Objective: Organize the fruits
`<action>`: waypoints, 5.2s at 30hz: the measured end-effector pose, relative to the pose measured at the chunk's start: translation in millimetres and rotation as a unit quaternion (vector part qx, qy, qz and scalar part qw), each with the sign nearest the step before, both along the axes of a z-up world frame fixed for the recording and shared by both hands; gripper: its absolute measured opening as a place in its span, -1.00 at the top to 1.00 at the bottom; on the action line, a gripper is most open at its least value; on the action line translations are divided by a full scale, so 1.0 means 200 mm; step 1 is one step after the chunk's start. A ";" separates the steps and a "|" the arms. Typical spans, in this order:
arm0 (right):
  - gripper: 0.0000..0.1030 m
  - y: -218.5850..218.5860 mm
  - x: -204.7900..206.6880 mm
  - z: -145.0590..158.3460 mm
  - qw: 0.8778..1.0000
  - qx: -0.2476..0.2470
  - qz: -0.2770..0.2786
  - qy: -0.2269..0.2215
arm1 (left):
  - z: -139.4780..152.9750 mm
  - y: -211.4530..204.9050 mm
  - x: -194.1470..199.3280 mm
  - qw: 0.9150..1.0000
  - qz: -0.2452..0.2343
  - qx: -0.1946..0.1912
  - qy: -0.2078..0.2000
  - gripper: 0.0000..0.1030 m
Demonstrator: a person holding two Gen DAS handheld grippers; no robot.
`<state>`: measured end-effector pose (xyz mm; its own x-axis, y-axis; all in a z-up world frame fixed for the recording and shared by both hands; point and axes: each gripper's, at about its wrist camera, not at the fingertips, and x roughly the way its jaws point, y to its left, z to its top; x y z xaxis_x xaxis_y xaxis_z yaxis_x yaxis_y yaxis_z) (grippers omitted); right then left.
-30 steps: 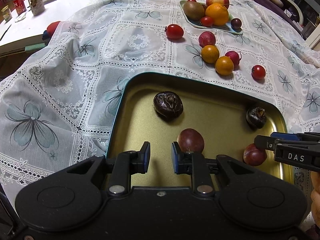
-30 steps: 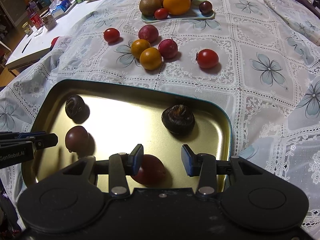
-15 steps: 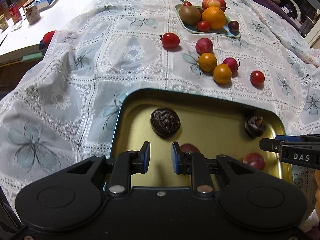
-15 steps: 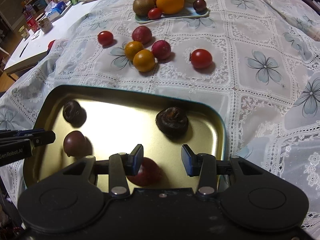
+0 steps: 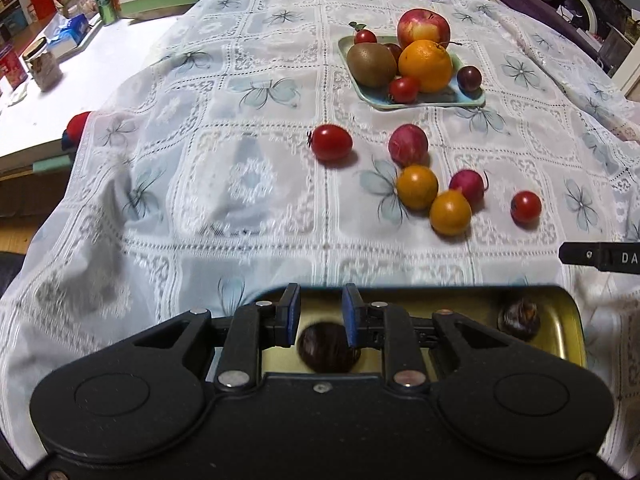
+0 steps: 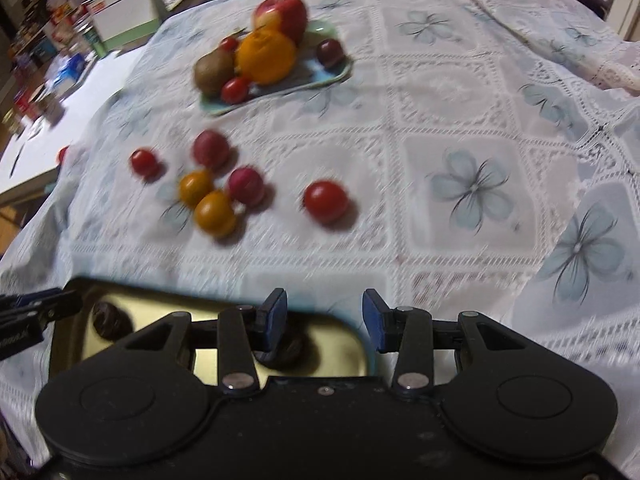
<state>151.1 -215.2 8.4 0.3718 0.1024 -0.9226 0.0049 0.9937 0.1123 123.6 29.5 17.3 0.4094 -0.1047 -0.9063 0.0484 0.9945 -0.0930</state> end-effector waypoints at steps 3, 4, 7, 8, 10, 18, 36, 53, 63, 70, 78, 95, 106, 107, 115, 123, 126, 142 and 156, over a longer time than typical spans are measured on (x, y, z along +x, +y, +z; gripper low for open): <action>0.17 -0.03 0.08 -0.01 1.000 -0.008 -0.015 -0.001 | -0.01 -0.02 0.06 1.000 -0.005 -0.003 0.001 0.41; 0.17 -0.03 0.10 -0.01 1.000 -0.008 -0.020 -0.002 | -0.01 -0.03 0.08 1.000 -0.007 -0.001 0.001 0.41; 0.16 -0.03 0.17 -0.04 1.000 -0.002 -0.021 -0.001 | -0.02 -0.05 0.13 1.000 -0.012 0.004 -0.002 0.41; 0.16 -0.03 0.19 -0.05 1.000 -0.001 -0.024 0.001 | -0.02 -0.05 0.15 1.000 -0.013 0.004 -0.003 0.41; 0.15 -0.01 0.22 -0.06 1.000 0.001 -0.023 0.002 | -0.02 -0.05 0.19 1.000 -0.011 0.003 -0.004 0.41; 0.13 0.04 0.31 -0.13 1.000 -0.013 -0.024 0.005 | 0.00 -0.06 0.40 1.000 0.001 -0.026 -0.009 0.40; 0.10 0.10 0.39 -0.25 0.999 -0.045 -0.018 0.000 | -0.11 -0.09 0.62 0.999 0.018 0.015 -0.023 0.18; 0.17 0.13 0.38 -0.25 0.998 -0.066 -0.016 -0.011 | -0.25 -0.08 0.71 0.999 0.035 0.028 -0.005 0.12; 0.28 0.11 0.36 -0.23 0.998 -0.053 -0.017 -0.018 | -0.20 -0.06 0.69 0.999 0.036 0.007 -0.008 0.18; 0.28 0.10 0.29 -0.17 0.999 -0.032 -0.013 -0.023 | -0.09 -0.05 0.55 0.999 0.027 0.006 -0.019 0.18; 0.28 0.13 0.11 -0.04 0.999 -0.016 0.010 -0.044 | 0.04 -0.04 0.28 1.000 0.004 0.002 -0.028 0.18; 0.28 0.25 -0.27 0.03 0.996 0.025 0.085 -0.026 | 0.01 0.05 -0.29 1.000 0.006 -0.014 0.000 0.18; 0.28 0.32 -0.34 -0.06 0.994 0.013 0.107 -0.002 | -0.09 0.04 -0.46 1.000 0.016 0.017 0.015 0.18; 0.28 0.33 -0.34 -0.06 0.994 0.010 0.109 -0.001 | -0.10 0.04 -0.47 1.000 0.017 0.018 0.018 0.18; 0.28 0.37 -0.39 -0.06 0.992 -0.002 0.127 -0.012 | -0.13 0.02 -0.49 0.999 0.012 0.027 0.023 0.18; 0.27 0.39 -0.40 -0.07 0.990 -0.004 0.138 -0.010 | -0.12 0.03 -0.51 1.000 0.011 0.015 0.020 0.17; 0.27 0.40 -0.40 -0.08 0.990 -0.004 0.139 -0.010 | -0.12 0.03 -0.51 1.000 0.011 0.014 0.022 0.17; 0.24 0.40 -0.40 -0.09 0.990 0.004 0.141 -0.004 | -0.12 0.03 -0.52 0.999 0.016 0.010 0.034 0.17; 0.25 0.40 -0.38 -0.09 0.990 0.004 0.143 0.013 | -0.12 0.05 -0.51 0.998 0.012 0.001 0.061 0.17</action>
<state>74.4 -135.9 -8.6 0.3020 0.2073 -0.9305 -0.2734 0.9539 0.1238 21.8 39.3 -6.0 0.2984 -0.0944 -0.9498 0.0121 0.9954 -0.0951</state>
